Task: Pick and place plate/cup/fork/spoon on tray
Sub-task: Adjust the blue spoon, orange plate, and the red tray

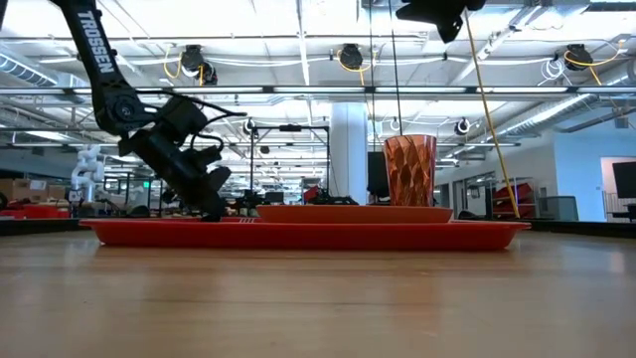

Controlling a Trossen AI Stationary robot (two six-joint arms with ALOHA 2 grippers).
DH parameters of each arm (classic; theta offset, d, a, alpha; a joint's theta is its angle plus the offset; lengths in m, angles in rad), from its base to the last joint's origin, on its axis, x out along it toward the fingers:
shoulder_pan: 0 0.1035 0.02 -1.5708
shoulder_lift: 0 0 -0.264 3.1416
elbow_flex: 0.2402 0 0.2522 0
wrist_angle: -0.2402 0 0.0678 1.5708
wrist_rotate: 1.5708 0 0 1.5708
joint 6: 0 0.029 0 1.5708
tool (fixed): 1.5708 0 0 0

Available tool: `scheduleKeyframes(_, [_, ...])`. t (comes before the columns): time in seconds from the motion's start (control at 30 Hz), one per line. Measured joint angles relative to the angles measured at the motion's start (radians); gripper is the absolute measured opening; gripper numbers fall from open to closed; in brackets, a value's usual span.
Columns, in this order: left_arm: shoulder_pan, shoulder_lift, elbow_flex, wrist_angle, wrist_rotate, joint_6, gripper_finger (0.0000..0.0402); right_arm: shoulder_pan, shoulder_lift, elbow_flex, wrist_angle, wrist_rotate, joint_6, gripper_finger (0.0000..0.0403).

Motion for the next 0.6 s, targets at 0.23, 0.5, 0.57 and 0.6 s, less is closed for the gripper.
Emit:
scheduleKeyframes(0.23, [-0.004, 0.001, 0.000, -0.015, 0.019, 0.029, 0.0017, 0.000, -0.010, 0.000, -0.004, 0.001, 0.011, 0.0137])
scheduleKeyframes(0.5, [-0.022, 0.000, 0.002, -0.040, 0.088, 0.080, 0.0016, 0.000, -0.010, 0.000, -0.004, 0.002, 0.010, 0.0137])
scheduleKeyframes(0.57, [-0.025, 0.000, 0.002, -0.049, 0.091, 0.083, 0.0016, 0.000, -0.010, 0.000, -0.004, 0.002, 0.010, 0.0137])
scheduleKeyframes(0.6, [-0.026, 0.000, 0.002, -0.053, 0.096, 0.084, 0.0017, 0.000, -0.010, 0.000, -0.004, 0.002, 0.010, 0.0137])
